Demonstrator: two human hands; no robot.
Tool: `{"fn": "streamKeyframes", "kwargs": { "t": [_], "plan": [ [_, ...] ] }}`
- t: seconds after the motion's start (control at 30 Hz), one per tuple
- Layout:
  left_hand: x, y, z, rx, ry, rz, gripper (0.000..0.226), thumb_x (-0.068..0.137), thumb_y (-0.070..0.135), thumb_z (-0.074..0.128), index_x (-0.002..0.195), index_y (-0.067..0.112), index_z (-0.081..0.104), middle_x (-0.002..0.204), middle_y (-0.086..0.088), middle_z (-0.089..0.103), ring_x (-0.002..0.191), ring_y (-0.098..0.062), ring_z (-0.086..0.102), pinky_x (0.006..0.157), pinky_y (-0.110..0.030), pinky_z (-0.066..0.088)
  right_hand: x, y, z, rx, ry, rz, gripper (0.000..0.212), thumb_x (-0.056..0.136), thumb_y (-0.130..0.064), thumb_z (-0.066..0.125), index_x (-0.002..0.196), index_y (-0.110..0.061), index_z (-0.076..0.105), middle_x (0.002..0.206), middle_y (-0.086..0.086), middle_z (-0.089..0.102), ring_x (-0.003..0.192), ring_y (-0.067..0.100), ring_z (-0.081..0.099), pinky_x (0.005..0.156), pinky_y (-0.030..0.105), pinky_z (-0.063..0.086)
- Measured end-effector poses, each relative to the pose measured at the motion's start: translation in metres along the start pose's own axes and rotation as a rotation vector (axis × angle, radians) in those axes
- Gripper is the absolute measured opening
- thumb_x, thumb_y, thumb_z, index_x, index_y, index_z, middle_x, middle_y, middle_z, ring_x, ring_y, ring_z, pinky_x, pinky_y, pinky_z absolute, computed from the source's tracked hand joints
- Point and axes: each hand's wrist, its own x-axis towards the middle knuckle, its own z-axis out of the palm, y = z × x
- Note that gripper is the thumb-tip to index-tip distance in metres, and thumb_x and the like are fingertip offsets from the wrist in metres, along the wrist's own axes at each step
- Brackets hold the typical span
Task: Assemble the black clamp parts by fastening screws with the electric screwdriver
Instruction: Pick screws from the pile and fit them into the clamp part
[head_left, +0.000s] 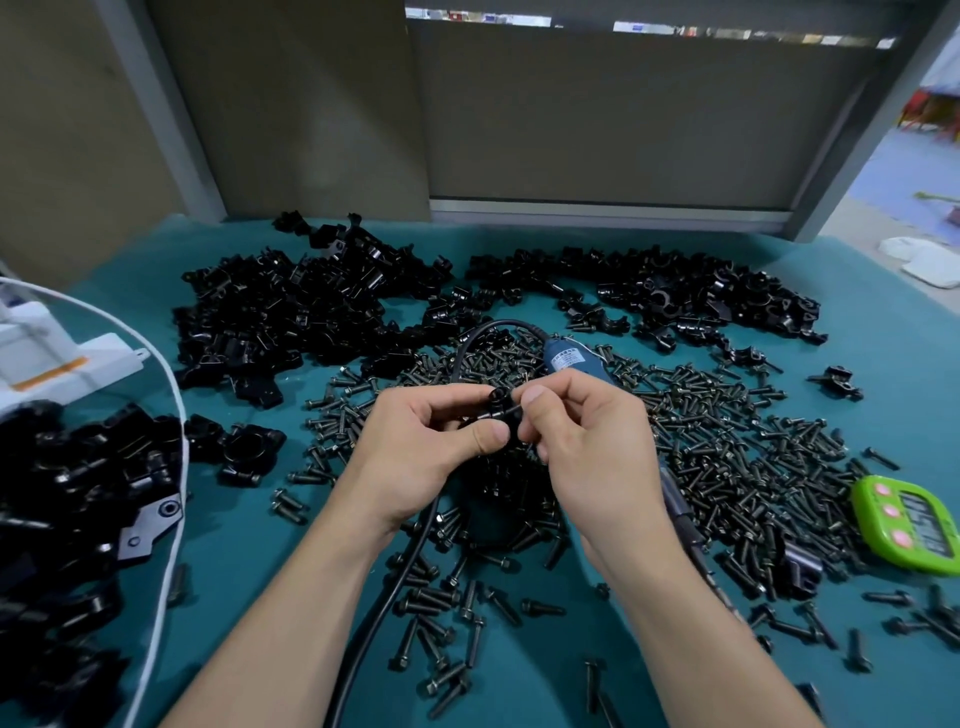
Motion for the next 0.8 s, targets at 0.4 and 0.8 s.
{"fn": "streamKeyframes", "kwargs": {
  "t": [0.4, 0.8],
  "plan": [
    [-0.0006, -0.0002, 0.0015, 0.106, 0.044, 0.035, 0.035, 0.06, 0.035, 0.094, 0.081, 0.058, 0.078, 0.071, 0.022, 0.072, 0.069, 0.005, 0.06, 0.072, -0.015, 0.049, -0.0044, -0.0014, 0.0071, -0.248, 0.135, -0.021, 0.041, 0.103, -0.034, 0.06, 0.064, -0.021, 0.059, 0.053, -0.015, 0.059, 0.045, 0.003, 0.048, 0.044, 0.014, 0.035],
    [-0.0027, -0.0003, 0.0032, 0.17, 0.105, 0.083, 0.038, 0.068, 0.025, 0.097, 0.099, 0.043, 0.082, 0.079, 0.022, 0.076, 0.066, 0.006, 0.058, 0.07, -0.02, 0.047, -0.0059, -0.0031, 0.0068, -0.24, 0.146, -0.037, 0.042, 0.101, -0.035, 0.063, 0.062, -0.02, 0.057, 0.052, -0.013, 0.056, 0.047, 0.004, 0.046, 0.047, 0.014, 0.037]
  ]
}}
